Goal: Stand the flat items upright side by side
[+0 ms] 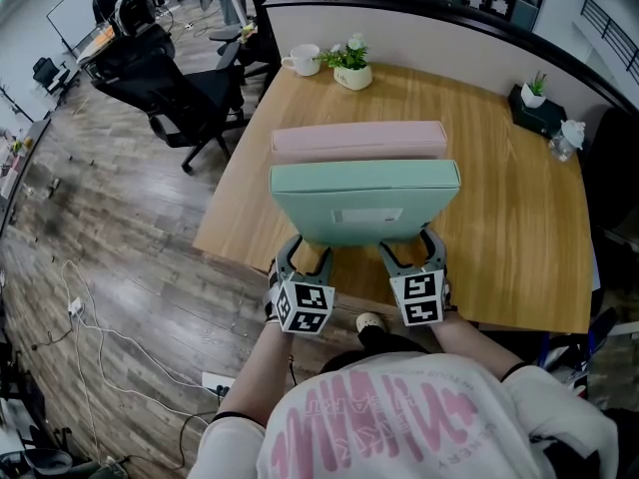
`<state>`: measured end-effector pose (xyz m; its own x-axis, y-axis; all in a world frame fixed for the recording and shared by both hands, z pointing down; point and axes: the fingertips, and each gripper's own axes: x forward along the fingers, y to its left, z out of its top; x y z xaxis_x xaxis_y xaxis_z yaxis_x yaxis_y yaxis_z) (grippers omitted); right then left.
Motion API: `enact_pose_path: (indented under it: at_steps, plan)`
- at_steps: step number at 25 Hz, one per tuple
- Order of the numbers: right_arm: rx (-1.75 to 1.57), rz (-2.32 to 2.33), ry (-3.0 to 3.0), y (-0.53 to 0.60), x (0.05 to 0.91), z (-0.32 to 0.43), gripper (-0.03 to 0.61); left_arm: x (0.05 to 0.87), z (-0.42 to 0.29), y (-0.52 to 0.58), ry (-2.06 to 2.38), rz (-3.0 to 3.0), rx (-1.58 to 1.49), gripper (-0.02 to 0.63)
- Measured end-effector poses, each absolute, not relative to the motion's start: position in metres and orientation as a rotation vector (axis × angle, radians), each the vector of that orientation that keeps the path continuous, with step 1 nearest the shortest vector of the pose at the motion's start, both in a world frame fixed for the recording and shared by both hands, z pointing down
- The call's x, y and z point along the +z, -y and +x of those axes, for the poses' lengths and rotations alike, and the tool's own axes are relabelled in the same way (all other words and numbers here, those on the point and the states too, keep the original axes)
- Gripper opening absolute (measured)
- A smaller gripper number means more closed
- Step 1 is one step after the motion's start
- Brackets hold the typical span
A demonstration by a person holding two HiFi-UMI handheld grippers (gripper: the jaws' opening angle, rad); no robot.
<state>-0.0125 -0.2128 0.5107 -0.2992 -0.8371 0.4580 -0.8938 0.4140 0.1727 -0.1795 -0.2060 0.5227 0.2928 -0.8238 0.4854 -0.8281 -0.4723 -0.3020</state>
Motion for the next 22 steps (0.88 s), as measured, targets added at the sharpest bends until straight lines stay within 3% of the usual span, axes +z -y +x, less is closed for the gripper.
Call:
enact_pose_path:
  at_steps: [22]
  plan:
    - [0.288, 1.500, 2.213, 0.215, 0.505, -0.008, 0.356, 0.507, -0.183, 0.207, 1.619, 2.468, 0.803, 0.228]
